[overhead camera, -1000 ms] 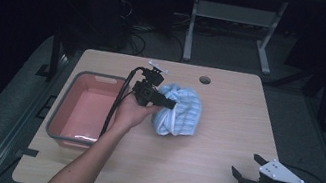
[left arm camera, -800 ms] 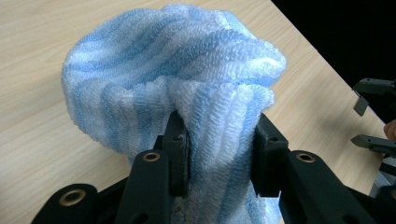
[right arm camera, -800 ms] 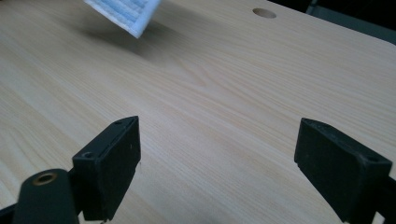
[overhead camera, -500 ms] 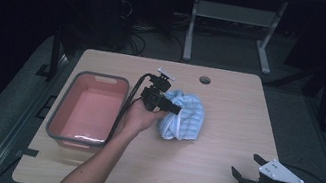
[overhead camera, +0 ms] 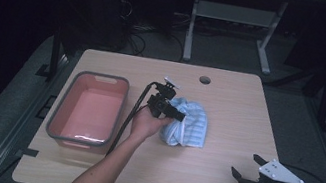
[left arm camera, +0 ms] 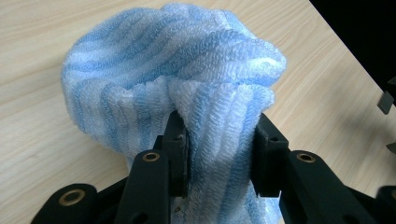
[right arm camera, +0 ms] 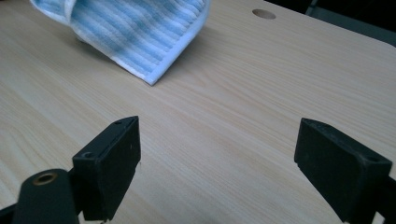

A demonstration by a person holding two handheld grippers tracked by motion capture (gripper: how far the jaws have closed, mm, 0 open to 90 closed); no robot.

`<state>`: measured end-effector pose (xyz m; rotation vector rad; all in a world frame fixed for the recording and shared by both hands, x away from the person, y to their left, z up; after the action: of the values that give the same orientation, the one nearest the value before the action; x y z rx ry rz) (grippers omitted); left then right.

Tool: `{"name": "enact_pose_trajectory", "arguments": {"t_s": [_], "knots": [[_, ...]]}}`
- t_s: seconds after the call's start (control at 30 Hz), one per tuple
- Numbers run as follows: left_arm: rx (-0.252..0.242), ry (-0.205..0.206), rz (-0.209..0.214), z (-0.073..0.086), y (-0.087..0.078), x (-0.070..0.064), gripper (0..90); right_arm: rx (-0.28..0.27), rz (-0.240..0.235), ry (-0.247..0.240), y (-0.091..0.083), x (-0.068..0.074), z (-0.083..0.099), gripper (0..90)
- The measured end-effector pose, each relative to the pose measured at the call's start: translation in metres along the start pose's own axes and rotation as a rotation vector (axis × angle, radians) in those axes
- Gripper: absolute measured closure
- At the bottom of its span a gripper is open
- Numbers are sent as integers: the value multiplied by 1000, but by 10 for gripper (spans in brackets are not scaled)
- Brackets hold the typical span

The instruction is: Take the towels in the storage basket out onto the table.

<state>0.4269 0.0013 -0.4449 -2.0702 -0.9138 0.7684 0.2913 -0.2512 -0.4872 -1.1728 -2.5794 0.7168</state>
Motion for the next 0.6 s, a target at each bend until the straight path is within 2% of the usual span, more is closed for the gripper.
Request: {"name": "enact_pose_trajectory", "arguments": {"t_s": [0.1, 0.17, 0.6], "knots": [[4, -5, 7, 2, 5, -2, 634, -7, 2, -8, 0, -1, -1, 140], [-1, -25, 7, 3, 11, -2, 631, -6, 3, -8, -1, -1, -1, 140], [-9, -47, 15, 8, 22, -3, 609, -1, 2, -10, 0, 0, 0, 141]]}}
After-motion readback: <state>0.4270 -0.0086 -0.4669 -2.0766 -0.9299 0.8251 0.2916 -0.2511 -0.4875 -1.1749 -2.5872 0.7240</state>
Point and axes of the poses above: each handheld gripper's, and its own axes: y roughly forward along the jaws, z roughly out of its underside, x roughly to its left, the point moved 8 cm from there along y, roughly forward along the jaws, and after that the axes turned 10 degrees about -z, right-handed, at the moved point
